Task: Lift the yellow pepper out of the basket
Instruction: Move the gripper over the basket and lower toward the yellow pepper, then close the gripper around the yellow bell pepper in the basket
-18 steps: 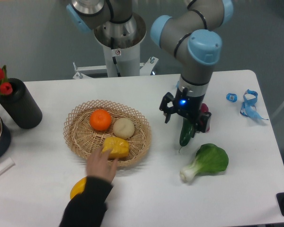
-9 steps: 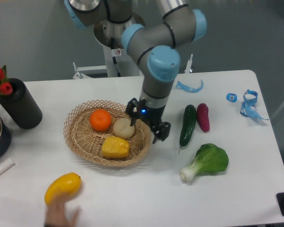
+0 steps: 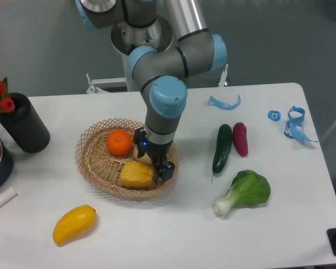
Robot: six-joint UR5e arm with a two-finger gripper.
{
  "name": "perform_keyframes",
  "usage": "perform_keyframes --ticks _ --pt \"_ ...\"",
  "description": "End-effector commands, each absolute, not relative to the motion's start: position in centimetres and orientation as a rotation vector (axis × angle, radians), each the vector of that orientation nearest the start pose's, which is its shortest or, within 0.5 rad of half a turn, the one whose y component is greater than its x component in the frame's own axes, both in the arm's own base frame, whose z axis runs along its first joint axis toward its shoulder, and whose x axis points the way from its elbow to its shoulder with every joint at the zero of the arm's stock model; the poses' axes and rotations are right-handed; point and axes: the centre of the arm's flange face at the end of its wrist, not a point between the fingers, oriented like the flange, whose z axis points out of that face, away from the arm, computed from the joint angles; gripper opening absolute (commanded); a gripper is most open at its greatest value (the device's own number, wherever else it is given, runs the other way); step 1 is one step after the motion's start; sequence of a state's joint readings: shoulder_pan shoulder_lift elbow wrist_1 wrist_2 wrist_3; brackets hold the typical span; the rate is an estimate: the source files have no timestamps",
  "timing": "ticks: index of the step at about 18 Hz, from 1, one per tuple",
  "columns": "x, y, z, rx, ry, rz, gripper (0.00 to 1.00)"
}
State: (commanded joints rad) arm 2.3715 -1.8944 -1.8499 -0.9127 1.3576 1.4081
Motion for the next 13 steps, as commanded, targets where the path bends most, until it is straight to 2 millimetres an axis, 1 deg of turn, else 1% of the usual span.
perform_keyframes --ticks 1,2,6,10,11,12,13 --pt "-29.2 50.1 24.3 -2.793 0.896 -0.093 0.93" --pt "-28.5 50.5 23.8 -2.793 0.922 -0.103 0.93" --pt "-28.5 50.7 22.6 -2.8 0.926 -0.13 0.93" --pt "-28.3 51.5 21.3 -2.794 0.942 -0.126 0.93" --pt "-28.2 51.6 21.1 -2.795 0.94 -0.127 0.88" --pt "-28.2 51.6 21.2 -2.795 0.937 -0.127 0.75" --pt "-28.2 51.6 21.4 -2.795 0.933 -0.122 0.58"
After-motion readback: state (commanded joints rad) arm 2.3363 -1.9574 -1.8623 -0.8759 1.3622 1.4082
